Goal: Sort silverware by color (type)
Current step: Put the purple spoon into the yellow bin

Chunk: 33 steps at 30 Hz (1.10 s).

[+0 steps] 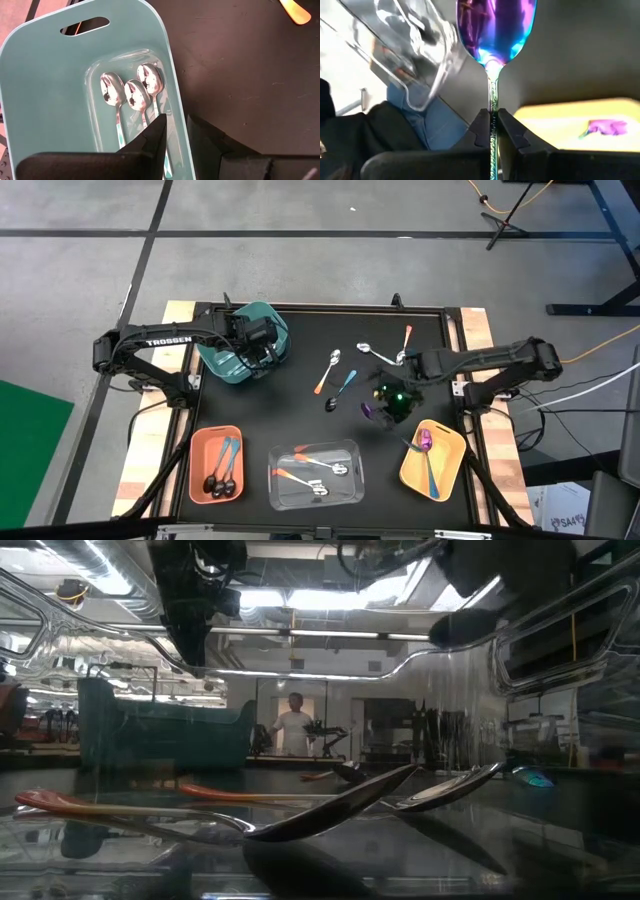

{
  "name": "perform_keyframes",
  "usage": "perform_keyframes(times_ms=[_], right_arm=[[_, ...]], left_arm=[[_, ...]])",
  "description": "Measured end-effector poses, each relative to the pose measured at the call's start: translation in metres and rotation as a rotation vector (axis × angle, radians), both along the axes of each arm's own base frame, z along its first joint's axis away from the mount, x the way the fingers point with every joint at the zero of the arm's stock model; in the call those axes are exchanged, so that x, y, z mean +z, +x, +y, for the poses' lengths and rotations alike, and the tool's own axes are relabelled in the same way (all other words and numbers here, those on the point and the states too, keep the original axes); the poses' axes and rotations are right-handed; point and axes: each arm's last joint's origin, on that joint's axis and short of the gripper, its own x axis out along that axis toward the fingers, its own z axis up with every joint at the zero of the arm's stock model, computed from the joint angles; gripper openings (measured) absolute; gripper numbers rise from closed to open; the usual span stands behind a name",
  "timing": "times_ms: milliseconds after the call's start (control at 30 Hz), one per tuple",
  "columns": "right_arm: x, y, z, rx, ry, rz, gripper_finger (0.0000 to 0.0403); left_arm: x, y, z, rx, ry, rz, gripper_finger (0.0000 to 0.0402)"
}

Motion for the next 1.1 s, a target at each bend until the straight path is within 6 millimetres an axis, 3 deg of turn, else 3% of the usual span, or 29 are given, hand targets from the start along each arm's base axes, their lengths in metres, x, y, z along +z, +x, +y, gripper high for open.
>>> perform_keyframes(times_ms=[533, 800, 1100], right_arm=[[-0.004, -0.029, 0.058, 0.003, -0.063, 0.244, 0.0001], [-0.007, -0.056, 0.077, -0.067, -0.165, 0.462, 0.0001], [-0.007, -0.074, 0.097, -0.148, -0.245, 0.545, 0.0001]], left_arm=[[0.000, 0.000, 0.000, 0.001, 0.000, -0.001, 0.0072], [0.000, 0.000, 0.000, 0.002, 0.000, -0.001, 0.0072], [0.000, 0.000, 0.000, 0.003, -0.001, -0.002, 0.0072]])
